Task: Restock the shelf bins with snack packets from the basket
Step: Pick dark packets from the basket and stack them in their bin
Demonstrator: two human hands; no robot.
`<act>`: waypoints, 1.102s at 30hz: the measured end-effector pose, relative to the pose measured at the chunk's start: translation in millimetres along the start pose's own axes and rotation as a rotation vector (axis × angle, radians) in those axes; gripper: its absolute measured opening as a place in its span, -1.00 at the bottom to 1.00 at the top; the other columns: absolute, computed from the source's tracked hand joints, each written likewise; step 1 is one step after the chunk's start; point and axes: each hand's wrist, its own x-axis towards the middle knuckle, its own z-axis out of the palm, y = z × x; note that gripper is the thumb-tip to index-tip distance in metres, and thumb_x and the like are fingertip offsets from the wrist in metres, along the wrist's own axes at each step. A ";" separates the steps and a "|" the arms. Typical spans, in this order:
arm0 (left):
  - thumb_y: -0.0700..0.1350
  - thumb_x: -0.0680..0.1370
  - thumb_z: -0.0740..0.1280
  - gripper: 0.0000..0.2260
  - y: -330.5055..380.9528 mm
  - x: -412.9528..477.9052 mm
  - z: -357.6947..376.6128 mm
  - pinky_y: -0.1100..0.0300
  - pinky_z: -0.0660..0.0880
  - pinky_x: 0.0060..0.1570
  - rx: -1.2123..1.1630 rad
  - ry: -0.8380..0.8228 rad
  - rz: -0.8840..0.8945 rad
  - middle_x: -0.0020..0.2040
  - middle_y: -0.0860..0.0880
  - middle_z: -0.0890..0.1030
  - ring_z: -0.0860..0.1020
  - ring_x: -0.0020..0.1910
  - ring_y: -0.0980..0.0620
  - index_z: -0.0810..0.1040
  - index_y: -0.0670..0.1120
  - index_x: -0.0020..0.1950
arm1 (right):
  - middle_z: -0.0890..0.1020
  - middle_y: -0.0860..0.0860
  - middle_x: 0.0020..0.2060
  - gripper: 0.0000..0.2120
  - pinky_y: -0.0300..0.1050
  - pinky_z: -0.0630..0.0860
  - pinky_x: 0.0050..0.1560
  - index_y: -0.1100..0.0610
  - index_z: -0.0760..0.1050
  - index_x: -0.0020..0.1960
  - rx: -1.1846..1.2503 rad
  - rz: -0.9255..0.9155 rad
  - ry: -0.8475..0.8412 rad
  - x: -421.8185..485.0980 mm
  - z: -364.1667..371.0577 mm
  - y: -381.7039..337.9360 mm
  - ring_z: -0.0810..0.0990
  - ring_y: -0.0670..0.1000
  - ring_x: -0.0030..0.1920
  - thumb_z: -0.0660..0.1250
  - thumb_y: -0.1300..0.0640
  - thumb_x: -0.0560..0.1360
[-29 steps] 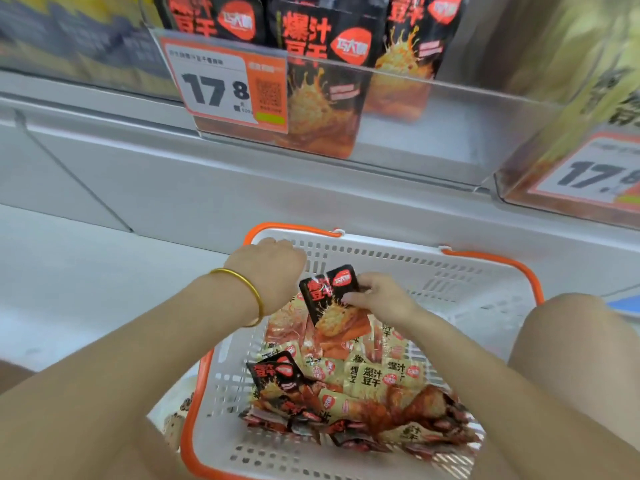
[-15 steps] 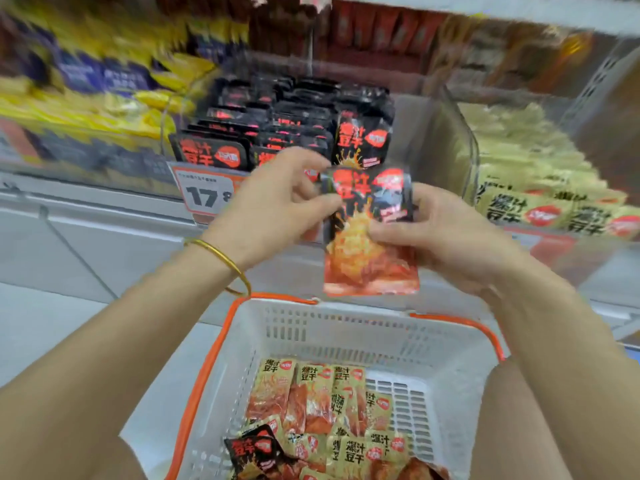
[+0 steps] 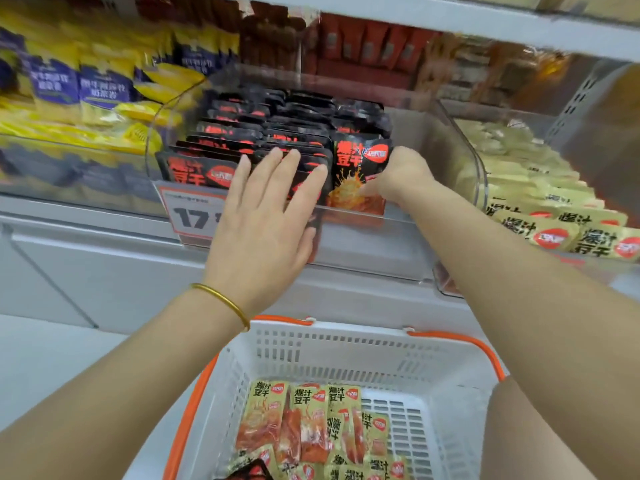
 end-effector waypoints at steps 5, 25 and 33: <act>-0.07 0.46 0.14 -0.48 2.0 0.0 4.0 -0.20 0.10 0.42 0.010 0.024 -0.002 0.38 -0.27 0.37 0.28 0.41 -0.26 0.33 -0.15 0.42 | 0.59 0.13 -0.36 -0.75 -0.06 0.58 -0.26 0.23 0.40 -0.30 0.073 0.069 -0.158 -0.9 4.7 0.4 0.56 0.01 -0.44 0.42 0.22 0.47; -0.12 0.35 0.15 -0.60 22.2 -68.4 -4.3 -0.02 0.34 0.03 -0.050 -0.288 0.094 0.21 -0.20 0.53 0.47 0.16 -0.22 0.54 -0.16 0.13 | 0.56 0.09 -0.36 -0.82 0.03 0.57 -0.38 0.10 0.36 -0.21 0.150 -0.151 -0.318 -149.3 90.0 73.1 0.64 0.09 -0.43 0.23 0.31 0.52; -0.02 0.52 0.08 -0.64 17.4 -95.2 7.7 -0.02 0.35 0.15 0.024 -0.663 0.077 0.25 -0.14 0.46 0.37 0.26 -0.17 0.46 -0.11 0.24 | 0.44 0.11 0.35 -0.68 -0.06 0.33 0.32 0.19 0.45 0.33 -0.119 -0.084 -0.960 -205.6 259.2 139.6 0.42 0.11 0.31 0.19 0.17 0.60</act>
